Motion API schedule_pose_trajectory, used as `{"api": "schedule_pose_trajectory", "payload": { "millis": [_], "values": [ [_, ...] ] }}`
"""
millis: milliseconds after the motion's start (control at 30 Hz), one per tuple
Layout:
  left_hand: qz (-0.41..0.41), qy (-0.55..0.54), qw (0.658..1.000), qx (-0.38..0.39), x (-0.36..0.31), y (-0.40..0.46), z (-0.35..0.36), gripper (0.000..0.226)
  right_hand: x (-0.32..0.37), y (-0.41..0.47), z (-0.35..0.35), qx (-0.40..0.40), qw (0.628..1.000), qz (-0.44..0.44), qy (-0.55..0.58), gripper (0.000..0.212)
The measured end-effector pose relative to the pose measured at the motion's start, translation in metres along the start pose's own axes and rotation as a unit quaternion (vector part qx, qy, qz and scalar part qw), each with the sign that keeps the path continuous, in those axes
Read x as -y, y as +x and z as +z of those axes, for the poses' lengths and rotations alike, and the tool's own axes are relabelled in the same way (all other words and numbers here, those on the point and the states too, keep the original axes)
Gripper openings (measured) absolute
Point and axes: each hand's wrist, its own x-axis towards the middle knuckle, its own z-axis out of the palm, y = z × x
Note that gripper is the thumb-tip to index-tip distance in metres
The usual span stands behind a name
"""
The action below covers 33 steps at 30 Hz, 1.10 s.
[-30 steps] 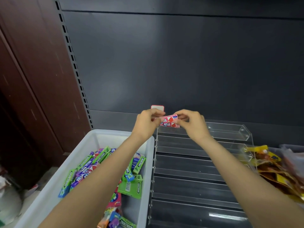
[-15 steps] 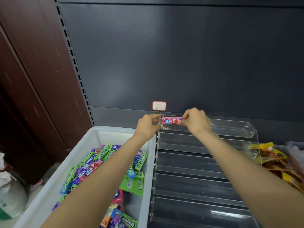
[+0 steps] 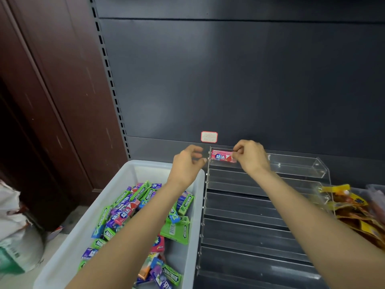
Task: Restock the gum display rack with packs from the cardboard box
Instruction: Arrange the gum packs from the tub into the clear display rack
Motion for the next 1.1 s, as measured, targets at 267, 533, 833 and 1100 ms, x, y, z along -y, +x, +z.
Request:
{"api": "schedule_pose_trajectory", "payload": {
  "millis": [267, 533, 833, 1100],
  "values": [
    [-0.024, 0.118, 0.992, -0.025, 0.063, -0.066, -0.06, 0.018, 0.076, -0.083, 0.043, 0.077, 0.974, -0.144, 0.157, 0.013],
    [-0.088, 0.239, 0.966, 0.056, 0.125, -0.121, -0.106, 0.036, 0.108, -0.127, 0.106, 0.235, 0.956, -0.142, 0.101, 0.037],
    [-0.089, 0.273, 0.957, 0.042, 0.136, -0.116, -0.107, 0.035, 0.107, -0.133, 0.138, 0.25, 0.956, -0.142, 0.062, 0.056],
    [-0.102, 0.209, 0.972, -0.019, 0.133, -0.11, -0.101, 0.032, 0.103, -0.123, 0.141, 0.248, 0.958, -0.128, 0.063, 0.072]
  ]
}}
